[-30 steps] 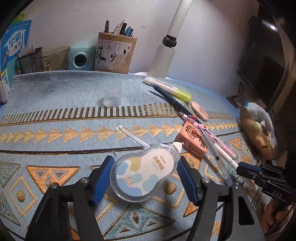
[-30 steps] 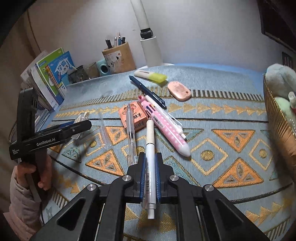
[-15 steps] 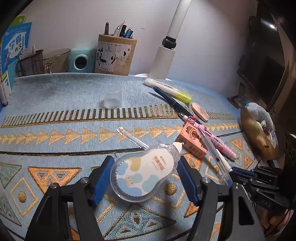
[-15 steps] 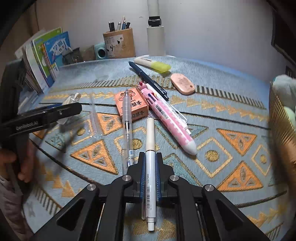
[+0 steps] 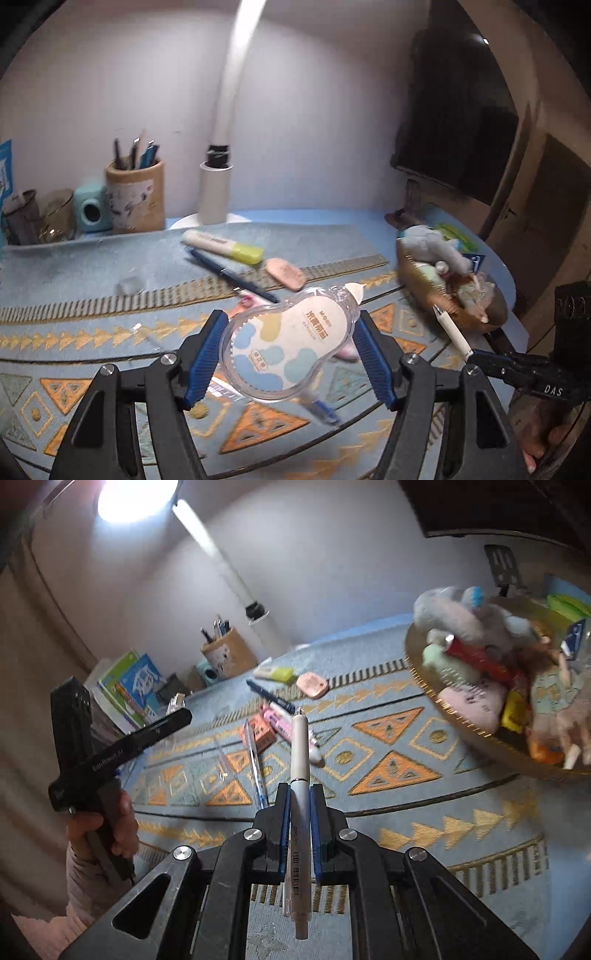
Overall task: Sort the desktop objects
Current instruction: 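Grasp the white pen with the right gripper while the left gripper carries the tape toward the bowl, then open the right gripper over the bowl dropping the white pen while the left gripper releases the tape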
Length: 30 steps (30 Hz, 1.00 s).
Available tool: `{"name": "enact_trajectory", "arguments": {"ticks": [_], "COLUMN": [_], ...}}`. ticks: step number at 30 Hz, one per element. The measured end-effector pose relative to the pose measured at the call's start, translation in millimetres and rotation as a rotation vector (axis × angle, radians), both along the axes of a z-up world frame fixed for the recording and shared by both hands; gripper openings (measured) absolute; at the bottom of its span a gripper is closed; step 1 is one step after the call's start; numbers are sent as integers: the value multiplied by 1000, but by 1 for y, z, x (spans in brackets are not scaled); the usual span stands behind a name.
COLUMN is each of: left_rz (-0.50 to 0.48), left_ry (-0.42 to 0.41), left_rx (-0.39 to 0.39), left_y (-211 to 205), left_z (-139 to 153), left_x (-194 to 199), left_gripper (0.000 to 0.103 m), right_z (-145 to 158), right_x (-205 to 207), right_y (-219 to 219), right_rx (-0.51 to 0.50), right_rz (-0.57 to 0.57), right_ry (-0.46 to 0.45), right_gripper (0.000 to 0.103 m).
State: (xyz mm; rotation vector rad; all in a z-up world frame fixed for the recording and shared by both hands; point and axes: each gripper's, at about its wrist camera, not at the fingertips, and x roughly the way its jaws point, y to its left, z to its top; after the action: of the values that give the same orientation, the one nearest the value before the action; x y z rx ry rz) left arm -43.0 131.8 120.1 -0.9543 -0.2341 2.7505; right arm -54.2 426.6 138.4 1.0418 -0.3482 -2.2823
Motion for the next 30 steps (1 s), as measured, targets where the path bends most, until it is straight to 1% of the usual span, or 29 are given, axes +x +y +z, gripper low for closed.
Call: {"name": "enact_trajectory", "arguments": {"ticks": [3,5,7,9,12,14,16,18,22,24,26,29,30], "left_rz": [-93,-145,-212,-262,-314,-339,-356,-370,-365,-382,-393,-399,-392], "left_ry": [17,27,27,24,19,6,6,0,-23,-34,-34,-21,-14], "left_rx": [7,-17,-34,-53,-67,-72,-121,-170,-209,-214,-208,-193,-200], "left_y": [46,80,114,149,192,216,241,261,274,272,267,253,247], "left_z": [16,22,24,23,19,14,7,-1,-16,-19,-17,-10,-8], "left_x": [-13,-23,-33,-44,-61,-72,-79,-85,-93,-92,-86,-74,-68], "left_gripper": [66,66,66,66,66,66,66,66,67,72,78,78,78], "right_z": [20,28,34,34,34,34,34,28,16,14,13,18,20], "right_x": [-5,-12,-20,-33,-51,-61,-72,-84,-96,-97,-93,-81,-75], "right_y": [39,66,90,111,130,134,133,131,135,138,142,144,144], "right_rx": [-7,4,5,10,-10,17,58,73,46,34,20,9,0], "right_rz": [-127,-229,-315,-376,-418,-442,-460,-457,-447,-456,-474,-489,-490], "right_ry": [51,84,110,105,113,128,143,129,96,78,83,89,92], "right_gripper": [11,11,11,11,11,11,11,11,12,13,17,21,22]}}
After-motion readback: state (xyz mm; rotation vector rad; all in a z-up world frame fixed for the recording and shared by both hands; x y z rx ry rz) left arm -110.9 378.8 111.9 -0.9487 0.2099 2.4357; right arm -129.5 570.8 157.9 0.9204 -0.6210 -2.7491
